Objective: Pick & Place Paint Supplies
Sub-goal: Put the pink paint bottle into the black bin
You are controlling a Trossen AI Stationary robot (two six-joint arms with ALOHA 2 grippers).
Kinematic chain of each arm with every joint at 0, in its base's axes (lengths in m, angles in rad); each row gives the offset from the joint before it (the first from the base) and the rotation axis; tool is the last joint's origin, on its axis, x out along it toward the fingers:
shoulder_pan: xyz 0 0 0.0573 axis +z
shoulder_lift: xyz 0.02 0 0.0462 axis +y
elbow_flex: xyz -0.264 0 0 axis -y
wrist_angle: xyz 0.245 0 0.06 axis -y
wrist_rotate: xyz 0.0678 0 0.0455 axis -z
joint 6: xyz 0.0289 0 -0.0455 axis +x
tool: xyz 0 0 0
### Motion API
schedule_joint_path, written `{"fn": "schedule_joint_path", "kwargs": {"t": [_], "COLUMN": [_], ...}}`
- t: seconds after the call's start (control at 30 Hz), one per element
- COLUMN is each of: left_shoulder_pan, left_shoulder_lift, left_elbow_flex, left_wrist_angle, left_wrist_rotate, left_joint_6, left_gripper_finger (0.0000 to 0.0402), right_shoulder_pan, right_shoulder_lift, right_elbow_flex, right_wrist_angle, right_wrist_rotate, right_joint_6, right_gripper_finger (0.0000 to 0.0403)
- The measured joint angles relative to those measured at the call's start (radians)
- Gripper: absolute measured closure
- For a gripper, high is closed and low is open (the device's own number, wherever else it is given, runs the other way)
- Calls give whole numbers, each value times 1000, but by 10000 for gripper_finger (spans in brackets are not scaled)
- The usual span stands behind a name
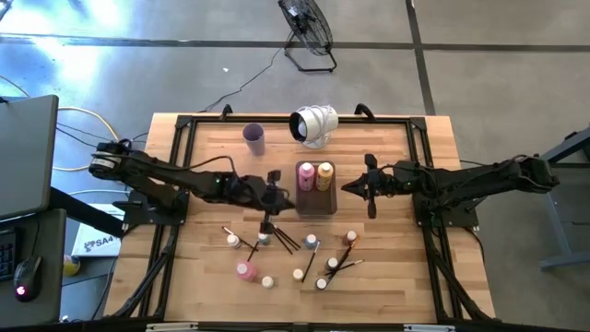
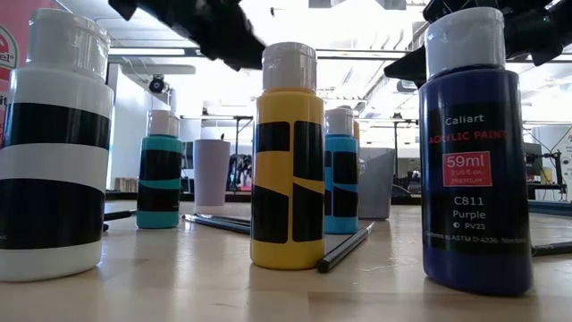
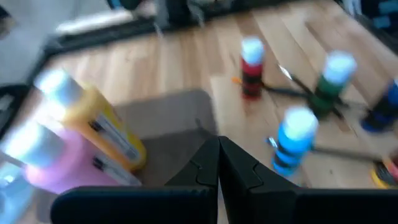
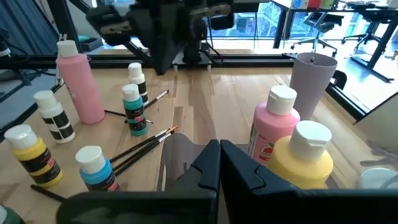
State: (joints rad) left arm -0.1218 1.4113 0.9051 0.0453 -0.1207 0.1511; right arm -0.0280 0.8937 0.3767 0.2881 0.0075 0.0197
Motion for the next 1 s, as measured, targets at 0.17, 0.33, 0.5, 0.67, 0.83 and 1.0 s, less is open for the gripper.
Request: {"fn": "schedule_joint_path", "kwargs": {"t": [0.17,0.33,0.5,0.67,0.83,1.0], "left_shoulder_pan": [4,-8,6,3,3,3], "left_shoulder_lift": [1,-4,-71,-153,-230,-309], "left_elbow_flex": [0,0,-67,-249,-367,-378], "left_wrist_angle": [-54,-85,-65,163,347,321], "left_wrist_rotate": [-6,20,45,49,7,7], "left_joint_6": [2,1,1,-1,-7,-2], "left_gripper_finger": [401,401,401,401,401,402], "right_shoulder_pan": [0,8,17,17,17,17], "right_shoulder_lift": [0,0,1,0,-4,-10], "right_elbow_flex": [0,0,0,1,2,7], "right_wrist_angle": [-1,-30,-39,-14,-4,-24], "right_wrist_rotate": [79,90,123,125,125,149], "right_joint_6": [64,118,144,146,187,223], "right_gripper_finger": [401,401,401,401,401,401]}}
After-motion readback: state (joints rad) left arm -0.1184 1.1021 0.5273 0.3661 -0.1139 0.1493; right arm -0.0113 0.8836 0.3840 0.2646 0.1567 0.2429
